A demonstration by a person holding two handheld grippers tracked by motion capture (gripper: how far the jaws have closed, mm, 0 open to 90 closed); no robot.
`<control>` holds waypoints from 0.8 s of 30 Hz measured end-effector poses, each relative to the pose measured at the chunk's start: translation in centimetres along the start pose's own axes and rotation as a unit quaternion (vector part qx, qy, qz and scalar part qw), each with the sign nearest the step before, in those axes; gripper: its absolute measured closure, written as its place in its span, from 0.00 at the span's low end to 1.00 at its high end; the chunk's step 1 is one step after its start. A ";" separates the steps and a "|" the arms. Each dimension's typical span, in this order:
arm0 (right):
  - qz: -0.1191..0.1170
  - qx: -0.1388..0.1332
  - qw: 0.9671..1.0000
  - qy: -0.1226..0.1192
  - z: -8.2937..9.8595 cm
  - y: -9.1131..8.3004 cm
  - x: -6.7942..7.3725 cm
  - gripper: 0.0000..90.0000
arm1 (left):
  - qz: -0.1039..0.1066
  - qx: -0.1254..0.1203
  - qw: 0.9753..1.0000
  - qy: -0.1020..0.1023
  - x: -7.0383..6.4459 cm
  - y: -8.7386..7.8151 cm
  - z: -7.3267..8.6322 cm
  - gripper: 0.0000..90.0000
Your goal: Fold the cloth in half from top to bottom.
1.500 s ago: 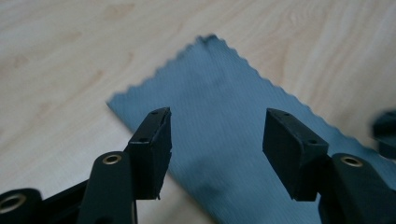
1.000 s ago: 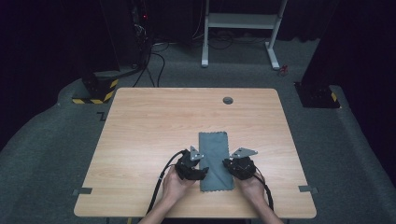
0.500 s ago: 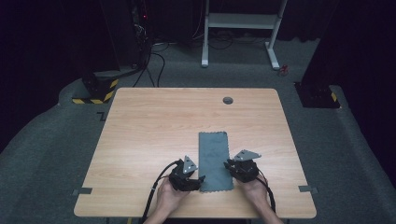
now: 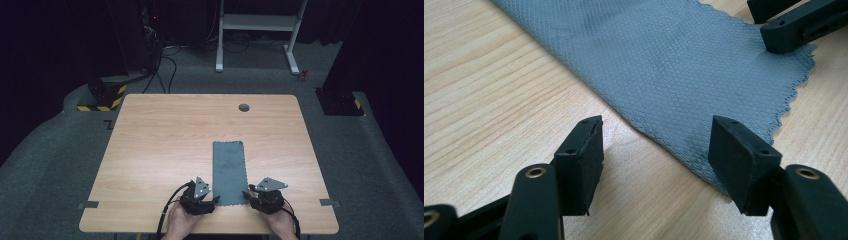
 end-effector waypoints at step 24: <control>0.012 -0.011 1.000 0.013 -1.2 0.8 -1.5 0.80 | 0.008 -0.002 1.000 -0.013 2.8 -0.3 -1.3 0.49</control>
Point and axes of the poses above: each handheld gripper's, and its own axes: y roughly forward along the jaws, z roughly out of its underside, x roughly to its left, the point moved 2 cm from there along y, roughly forward along the jaws, and after that the axes turned 8 degrees about z, right-handed, at the moved point
